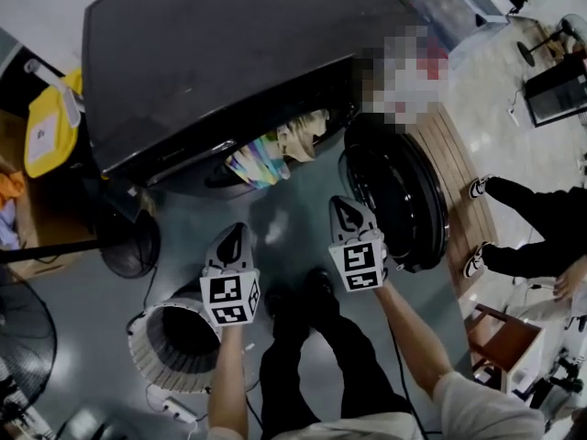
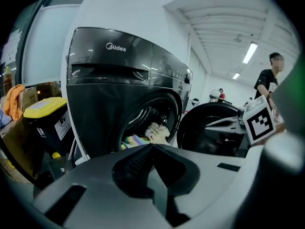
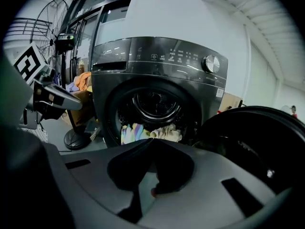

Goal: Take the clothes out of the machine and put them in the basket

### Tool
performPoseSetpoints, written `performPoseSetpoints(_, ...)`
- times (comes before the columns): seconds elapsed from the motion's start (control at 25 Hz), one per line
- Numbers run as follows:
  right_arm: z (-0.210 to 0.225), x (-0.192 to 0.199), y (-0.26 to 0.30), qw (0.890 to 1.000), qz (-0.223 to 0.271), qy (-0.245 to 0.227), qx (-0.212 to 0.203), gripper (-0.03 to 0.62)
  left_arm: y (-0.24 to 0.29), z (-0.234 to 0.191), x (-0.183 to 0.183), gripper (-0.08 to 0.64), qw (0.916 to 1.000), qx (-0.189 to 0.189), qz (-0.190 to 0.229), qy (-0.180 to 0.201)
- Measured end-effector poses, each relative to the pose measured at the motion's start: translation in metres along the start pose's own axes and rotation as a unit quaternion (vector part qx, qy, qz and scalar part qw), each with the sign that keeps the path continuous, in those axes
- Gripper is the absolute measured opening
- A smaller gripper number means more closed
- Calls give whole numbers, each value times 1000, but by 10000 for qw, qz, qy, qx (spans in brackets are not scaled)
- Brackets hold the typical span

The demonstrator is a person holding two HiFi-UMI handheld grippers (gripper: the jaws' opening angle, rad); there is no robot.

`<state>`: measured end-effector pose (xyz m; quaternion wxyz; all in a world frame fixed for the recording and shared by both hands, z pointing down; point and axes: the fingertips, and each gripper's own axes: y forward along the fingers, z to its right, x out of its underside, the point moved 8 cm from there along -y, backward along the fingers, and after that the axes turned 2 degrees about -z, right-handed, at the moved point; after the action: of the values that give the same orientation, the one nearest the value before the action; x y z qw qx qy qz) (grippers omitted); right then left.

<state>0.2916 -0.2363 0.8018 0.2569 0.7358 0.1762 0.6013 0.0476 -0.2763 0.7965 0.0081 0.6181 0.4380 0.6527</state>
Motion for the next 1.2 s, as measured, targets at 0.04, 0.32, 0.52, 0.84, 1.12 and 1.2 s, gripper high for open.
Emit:
performPoseSetpoints(0.04, 1, 3, 9, 10000, 27, 5, 14, 21, 8, -2, 4, 17, 10000, -5, 16, 7)
performPoseSetpoints(0.32, 8, 27, 70, 9998, 150, 77, 108, 23, 57, -16, 27, 17, 9999, 16, 122, 67)
performPoseSetpoints(0.52, 15, 39, 114, 9993, 353, 115, 26, 23, 97, -22, 43, 17, 9996, 82, 253, 117)
performPoseSetpoints(0.84, 20, 46, 197, 9981, 474, 293, -280, 195, 138, -33, 61, 17, 9990, 143, 385, 171)
performPoseSetpoints(1.12, 35, 43, 271, 9983, 536, 226, 21, 415, 153, -46, 75, 17, 9987, 134, 447, 200)
performPoseSetpoints(1.2, 40, 43, 286, 9985, 496, 186, 128, 420, 158, -49, 79, 17, 9987, 117, 445, 214)
